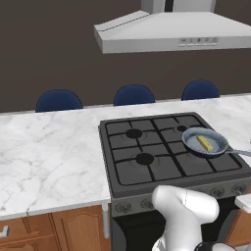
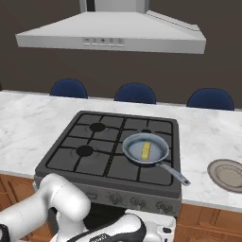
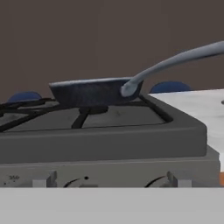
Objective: Pick up the butter stick and place it in the pan. Then turn on the burner for the pan.
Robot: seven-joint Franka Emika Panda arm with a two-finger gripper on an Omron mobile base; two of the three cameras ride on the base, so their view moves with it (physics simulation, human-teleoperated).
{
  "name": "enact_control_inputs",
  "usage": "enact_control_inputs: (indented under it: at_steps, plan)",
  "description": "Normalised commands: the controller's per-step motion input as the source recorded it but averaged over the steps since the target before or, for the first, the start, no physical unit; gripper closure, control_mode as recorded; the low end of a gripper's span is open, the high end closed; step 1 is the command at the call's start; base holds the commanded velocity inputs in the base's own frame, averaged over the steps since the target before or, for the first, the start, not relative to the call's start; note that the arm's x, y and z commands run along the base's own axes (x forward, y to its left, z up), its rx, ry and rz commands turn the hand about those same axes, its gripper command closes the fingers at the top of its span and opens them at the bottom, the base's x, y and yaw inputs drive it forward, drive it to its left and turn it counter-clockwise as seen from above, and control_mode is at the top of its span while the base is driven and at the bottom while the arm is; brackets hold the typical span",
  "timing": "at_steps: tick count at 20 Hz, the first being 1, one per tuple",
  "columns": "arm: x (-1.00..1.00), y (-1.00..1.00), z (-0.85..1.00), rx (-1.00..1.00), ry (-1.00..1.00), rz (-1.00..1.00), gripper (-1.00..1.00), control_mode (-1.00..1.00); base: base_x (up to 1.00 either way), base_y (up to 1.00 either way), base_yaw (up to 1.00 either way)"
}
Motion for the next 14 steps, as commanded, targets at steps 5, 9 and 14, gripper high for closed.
enact_control_inputs:
  at_steps: [5,9,14]
  plan:
    - [0.00,-0.13,-0.02,0.04,-0.13,0.00,-1.00,-1.00,0.00,0.00,0.00]
    - [0.00,-0.18,-0.02,0.02,-0.07,0.00,-1.00,-1.00,0.00,0.00,0.00]
    - [0.00,-0.08,-0.04,0.02,-0.03,0.00,-1.00,-1.00,0.00,0.00,0.00]
